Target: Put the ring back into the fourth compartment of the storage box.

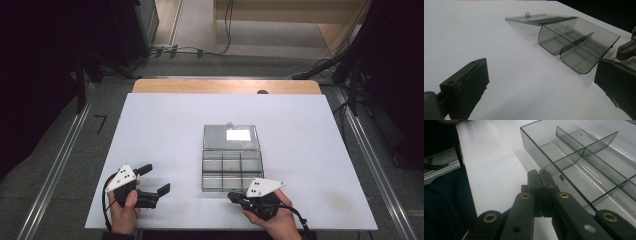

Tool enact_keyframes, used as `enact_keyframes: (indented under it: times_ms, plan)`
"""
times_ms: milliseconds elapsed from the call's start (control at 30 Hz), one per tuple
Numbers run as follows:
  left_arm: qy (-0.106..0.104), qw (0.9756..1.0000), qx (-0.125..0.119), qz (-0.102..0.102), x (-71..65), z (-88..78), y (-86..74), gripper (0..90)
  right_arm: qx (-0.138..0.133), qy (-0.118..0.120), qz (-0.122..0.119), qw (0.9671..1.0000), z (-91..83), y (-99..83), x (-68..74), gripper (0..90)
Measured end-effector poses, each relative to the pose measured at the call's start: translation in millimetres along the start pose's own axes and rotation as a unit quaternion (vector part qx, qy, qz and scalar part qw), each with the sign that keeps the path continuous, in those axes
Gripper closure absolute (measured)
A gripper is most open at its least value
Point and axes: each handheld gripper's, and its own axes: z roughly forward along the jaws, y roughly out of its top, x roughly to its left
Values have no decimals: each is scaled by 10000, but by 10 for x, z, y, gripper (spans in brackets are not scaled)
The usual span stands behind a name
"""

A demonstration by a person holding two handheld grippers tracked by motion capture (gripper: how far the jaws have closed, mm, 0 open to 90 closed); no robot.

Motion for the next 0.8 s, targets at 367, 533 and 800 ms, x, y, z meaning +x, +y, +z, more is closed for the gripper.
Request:
enact_keyframes:
  times_ms: [367,533,800]
  plan:
    - [-13,10000,1,18,-1,3,-1,0,-110,36,13,9999,-82,50,-5,873]
    - [-9,10000,4,17,-3,0,0,0,-145,68,6,9999,-97,68,-2,873]
    - [-19,10000,2,23,-3,4,-1,0,-185,93,33,9998,-115,86,0,873]
